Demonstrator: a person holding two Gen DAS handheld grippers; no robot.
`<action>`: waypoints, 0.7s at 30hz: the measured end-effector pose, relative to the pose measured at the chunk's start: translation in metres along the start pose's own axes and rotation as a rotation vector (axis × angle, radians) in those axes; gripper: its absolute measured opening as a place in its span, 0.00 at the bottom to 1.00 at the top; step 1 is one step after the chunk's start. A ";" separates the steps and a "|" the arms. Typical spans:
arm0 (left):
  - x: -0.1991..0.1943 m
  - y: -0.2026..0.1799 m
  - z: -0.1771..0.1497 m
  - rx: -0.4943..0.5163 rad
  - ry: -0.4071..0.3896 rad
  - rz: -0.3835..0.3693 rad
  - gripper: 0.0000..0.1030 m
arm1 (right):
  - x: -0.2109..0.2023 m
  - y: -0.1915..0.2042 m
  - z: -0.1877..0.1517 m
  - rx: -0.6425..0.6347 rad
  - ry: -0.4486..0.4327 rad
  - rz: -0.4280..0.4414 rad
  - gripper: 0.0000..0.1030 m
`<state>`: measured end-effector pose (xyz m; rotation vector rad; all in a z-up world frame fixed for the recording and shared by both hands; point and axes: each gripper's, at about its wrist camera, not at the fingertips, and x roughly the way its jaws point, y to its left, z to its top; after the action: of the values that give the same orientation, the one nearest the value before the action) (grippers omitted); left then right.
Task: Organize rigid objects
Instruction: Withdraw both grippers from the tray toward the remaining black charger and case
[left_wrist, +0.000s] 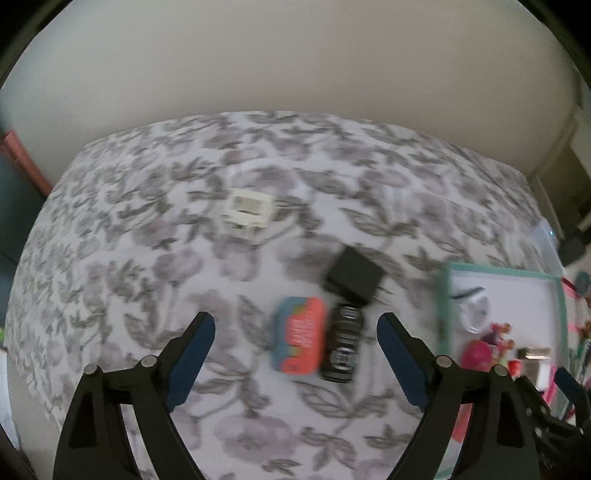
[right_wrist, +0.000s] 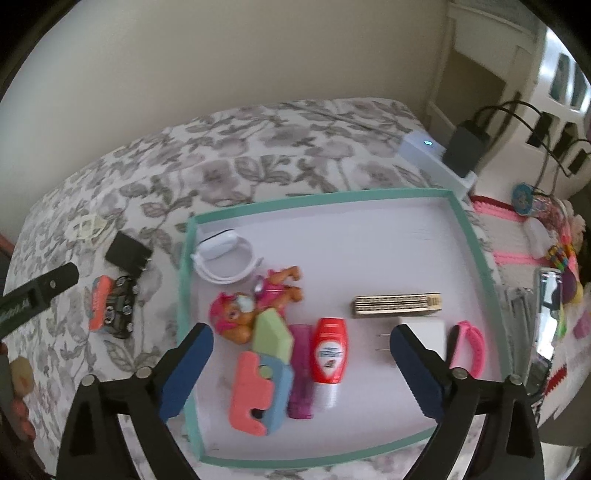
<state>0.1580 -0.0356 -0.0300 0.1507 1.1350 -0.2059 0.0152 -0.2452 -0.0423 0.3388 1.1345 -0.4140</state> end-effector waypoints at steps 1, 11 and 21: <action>0.001 0.008 0.001 -0.014 -0.001 0.017 0.87 | 0.000 0.004 0.000 -0.007 -0.001 0.007 0.99; 0.002 0.056 0.004 -0.093 -0.014 0.086 0.88 | -0.002 0.043 -0.001 -0.070 -0.024 0.059 1.00; 0.004 0.080 0.006 -0.130 -0.019 0.089 0.95 | 0.003 0.068 0.001 -0.099 -0.028 0.072 1.00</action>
<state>0.1842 0.0407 -0.0299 0.0835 1.1166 -0.0543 0.0491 -0.1868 -0.0410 0.2853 1.1085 -0.2971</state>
